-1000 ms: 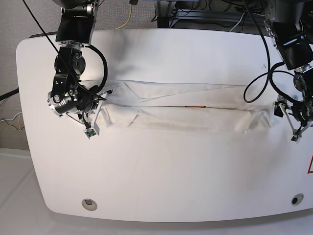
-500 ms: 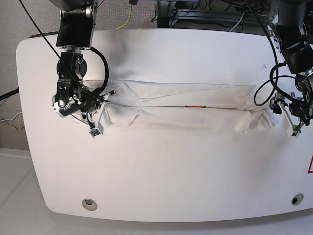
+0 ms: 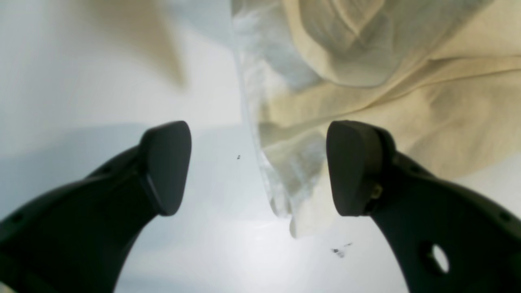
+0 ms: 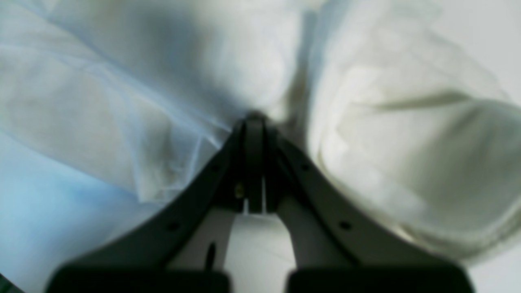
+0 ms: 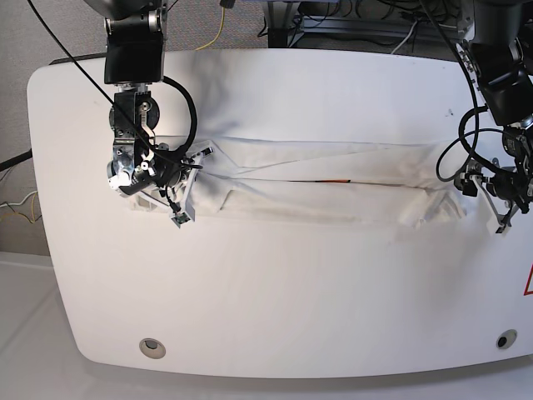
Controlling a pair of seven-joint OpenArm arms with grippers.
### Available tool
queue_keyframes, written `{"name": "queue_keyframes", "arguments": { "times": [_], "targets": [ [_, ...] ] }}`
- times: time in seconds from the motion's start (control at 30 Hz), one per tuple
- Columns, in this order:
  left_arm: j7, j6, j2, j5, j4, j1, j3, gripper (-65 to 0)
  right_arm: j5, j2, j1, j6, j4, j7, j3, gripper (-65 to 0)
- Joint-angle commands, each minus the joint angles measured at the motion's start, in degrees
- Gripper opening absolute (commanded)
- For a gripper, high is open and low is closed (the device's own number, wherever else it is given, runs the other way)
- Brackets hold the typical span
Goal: Fold the T-shirt properly
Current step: 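Lower the left gripper onto the band end and grasp it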
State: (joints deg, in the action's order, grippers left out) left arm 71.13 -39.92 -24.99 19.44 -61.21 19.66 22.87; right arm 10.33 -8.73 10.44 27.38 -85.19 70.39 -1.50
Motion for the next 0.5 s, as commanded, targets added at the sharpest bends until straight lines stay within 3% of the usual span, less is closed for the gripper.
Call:
{"name": "queue_keyframes", "arguments": {
  "times": [0.0,0.2,0.47],
  "targets": [
    [-0.2,-0.1,-1.2,2.1,-0.8,1.2,0.2,-15.3,0.4,-0.3,1.6,-0.5,0.9,-1.2,0.8,-65.0],
    [-0.2,-0.1,-1.2,4.9,-0.7,1.2,0.2,-15.3,0.4,-0.5,3.7,-3.7,7.3,-2.8,3.5,-65.0],
    [-0.2,-0.1,-2.5,5.3,2.6,1.2,0.2,-15.3,0.4,-0.4,3.8,-4.4,11.1,-5.5,5.5,-65.0]
  ]
}}
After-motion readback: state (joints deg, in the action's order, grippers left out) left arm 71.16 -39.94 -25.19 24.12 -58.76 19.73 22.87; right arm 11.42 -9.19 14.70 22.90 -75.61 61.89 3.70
